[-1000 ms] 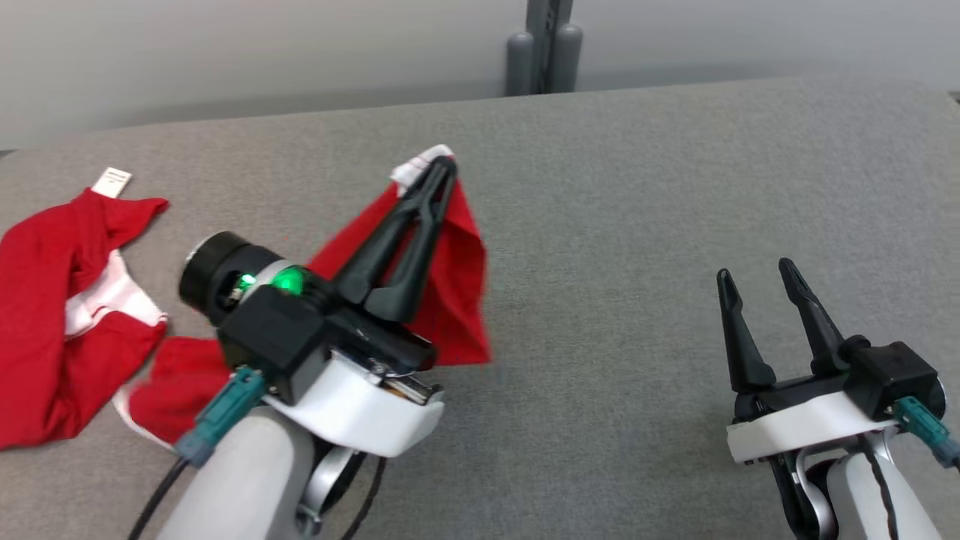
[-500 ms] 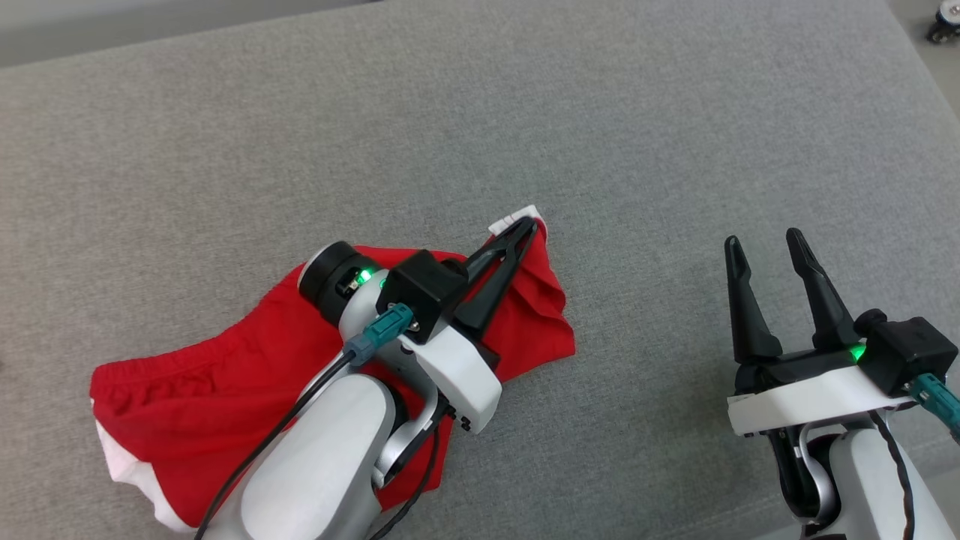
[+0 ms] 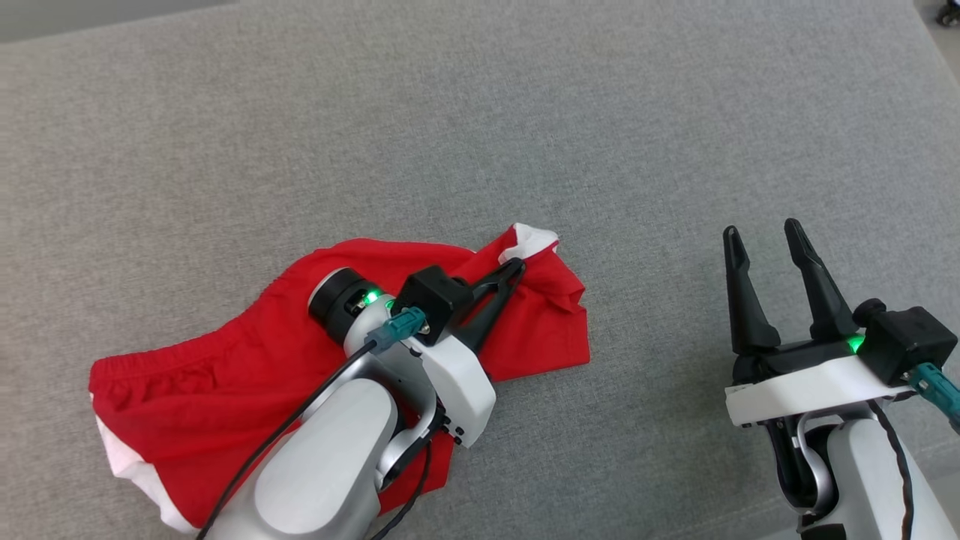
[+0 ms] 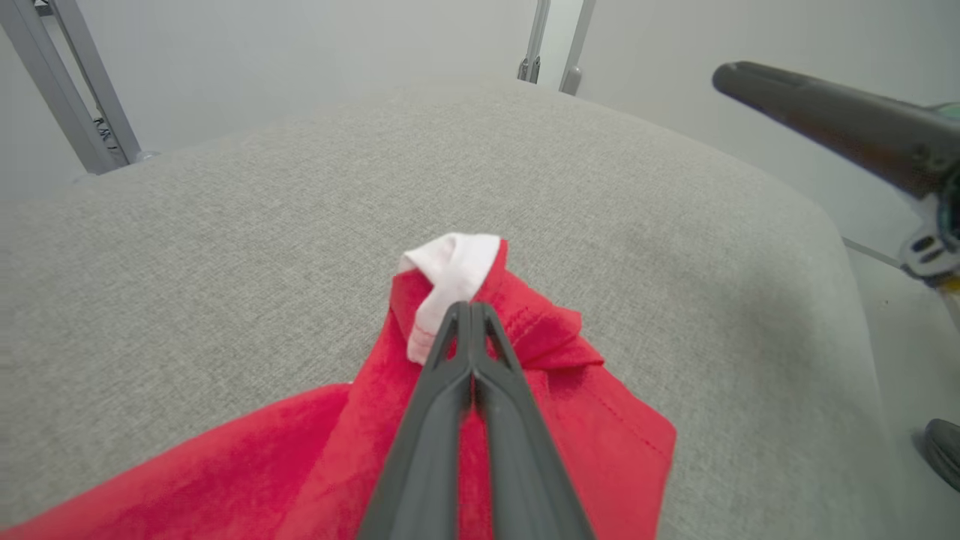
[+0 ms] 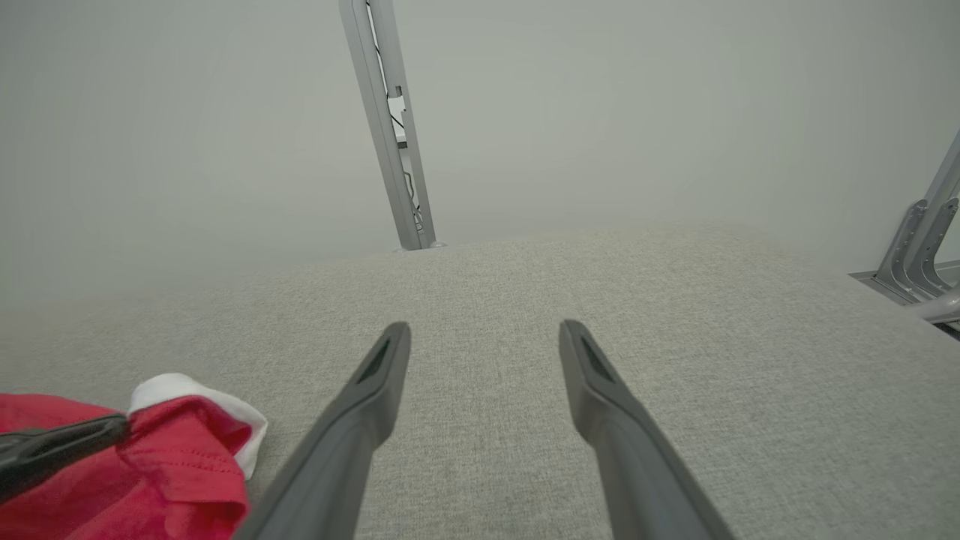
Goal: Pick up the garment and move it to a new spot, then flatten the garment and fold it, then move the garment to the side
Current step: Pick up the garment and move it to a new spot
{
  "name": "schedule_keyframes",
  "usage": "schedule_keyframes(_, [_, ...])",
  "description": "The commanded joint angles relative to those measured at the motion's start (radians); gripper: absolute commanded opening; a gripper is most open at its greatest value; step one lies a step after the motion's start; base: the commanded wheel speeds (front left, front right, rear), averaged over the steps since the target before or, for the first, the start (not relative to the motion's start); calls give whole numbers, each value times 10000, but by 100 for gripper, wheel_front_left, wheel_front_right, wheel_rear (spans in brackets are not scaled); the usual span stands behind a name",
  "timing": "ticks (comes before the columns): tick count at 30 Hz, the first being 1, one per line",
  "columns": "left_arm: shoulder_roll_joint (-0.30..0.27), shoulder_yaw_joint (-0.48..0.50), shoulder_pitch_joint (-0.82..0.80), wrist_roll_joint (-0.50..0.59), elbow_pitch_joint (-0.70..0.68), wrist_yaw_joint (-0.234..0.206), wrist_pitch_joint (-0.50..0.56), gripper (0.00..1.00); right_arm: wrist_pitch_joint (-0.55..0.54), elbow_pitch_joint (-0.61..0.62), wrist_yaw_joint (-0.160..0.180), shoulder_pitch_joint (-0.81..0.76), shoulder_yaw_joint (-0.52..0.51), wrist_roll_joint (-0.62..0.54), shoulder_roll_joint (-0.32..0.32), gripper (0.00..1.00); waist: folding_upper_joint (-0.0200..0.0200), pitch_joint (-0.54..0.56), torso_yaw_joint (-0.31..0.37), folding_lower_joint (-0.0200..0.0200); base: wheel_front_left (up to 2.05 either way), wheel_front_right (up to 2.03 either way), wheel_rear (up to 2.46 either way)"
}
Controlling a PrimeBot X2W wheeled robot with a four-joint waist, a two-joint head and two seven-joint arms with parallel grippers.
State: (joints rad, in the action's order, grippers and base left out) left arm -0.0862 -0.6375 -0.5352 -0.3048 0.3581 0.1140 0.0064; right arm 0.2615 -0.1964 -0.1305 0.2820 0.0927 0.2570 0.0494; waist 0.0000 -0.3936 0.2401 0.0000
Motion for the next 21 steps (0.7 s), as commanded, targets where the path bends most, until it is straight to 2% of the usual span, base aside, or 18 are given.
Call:
schedule_keyframes(1, [-34,-22,-98,-37,13,50,-76,100,53,-14,-4,56,-27,-1,33,100,0,114,-74,0,0,0,0])
schedule_keyframes(7, [-71,-142,154,-69,-174,-5,-685,100,53,-101,-3,-107,-96,-175,36,100,0,635,-329,0,0,0,0])
schedule_keyframes(13, [-177,411,636,-297,-432,-657,-1461,100,55,-146,-3,-368,-214,-479,35,100,0,1190,-777,0,0,0,0])
schedule_keyframes(21, [-650,1886,1415,-953,-449,-1716,-2239,100,53,-252,-3,-631,-363,-780,41,100,0,1680,-1274,0,0,0,0])
